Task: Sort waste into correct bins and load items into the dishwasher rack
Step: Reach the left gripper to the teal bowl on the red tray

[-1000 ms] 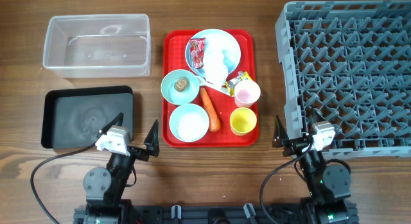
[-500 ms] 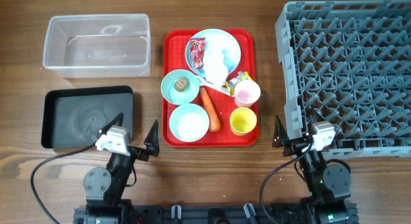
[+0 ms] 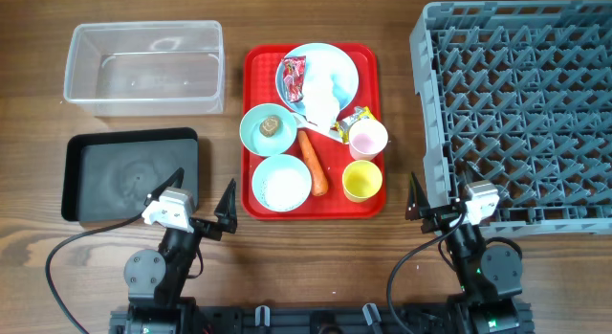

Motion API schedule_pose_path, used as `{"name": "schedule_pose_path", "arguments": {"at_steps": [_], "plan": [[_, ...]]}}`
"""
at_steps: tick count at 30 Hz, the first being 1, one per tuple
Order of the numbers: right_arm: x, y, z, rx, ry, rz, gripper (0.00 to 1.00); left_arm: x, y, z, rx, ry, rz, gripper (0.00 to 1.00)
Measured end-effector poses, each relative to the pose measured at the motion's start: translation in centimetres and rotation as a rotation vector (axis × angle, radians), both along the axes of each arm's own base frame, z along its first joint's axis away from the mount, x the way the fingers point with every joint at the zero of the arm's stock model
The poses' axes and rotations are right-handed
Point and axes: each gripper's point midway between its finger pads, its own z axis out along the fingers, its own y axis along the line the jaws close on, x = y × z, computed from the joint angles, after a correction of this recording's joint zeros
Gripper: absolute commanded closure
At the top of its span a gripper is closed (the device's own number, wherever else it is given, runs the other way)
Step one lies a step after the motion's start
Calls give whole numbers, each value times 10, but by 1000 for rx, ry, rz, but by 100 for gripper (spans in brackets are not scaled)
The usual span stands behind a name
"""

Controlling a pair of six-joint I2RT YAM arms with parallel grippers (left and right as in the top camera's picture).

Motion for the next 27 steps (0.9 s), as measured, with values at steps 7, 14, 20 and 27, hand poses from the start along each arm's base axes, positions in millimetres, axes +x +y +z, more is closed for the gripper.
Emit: {"name": "schedule_pose_path", "arguments": {"at_steps": [7, 14, 20, 27], "plan": [[0, 0, 0, 3, 1, 0, 0, 0, 0, 0, 0, 0, 0, 0], [0, 0, 1, 4, -3, 0, 0, 0, 0, 0, 0, 0, 0, 0], [0, 1, 7, 3, -30, 6, 0, 0, 0, 0, 0, -1, 0, 0], [-2, 5, 15, 1, -53, 32, 0, 0, 0, 7, -1, -29, 0, 0]]}}
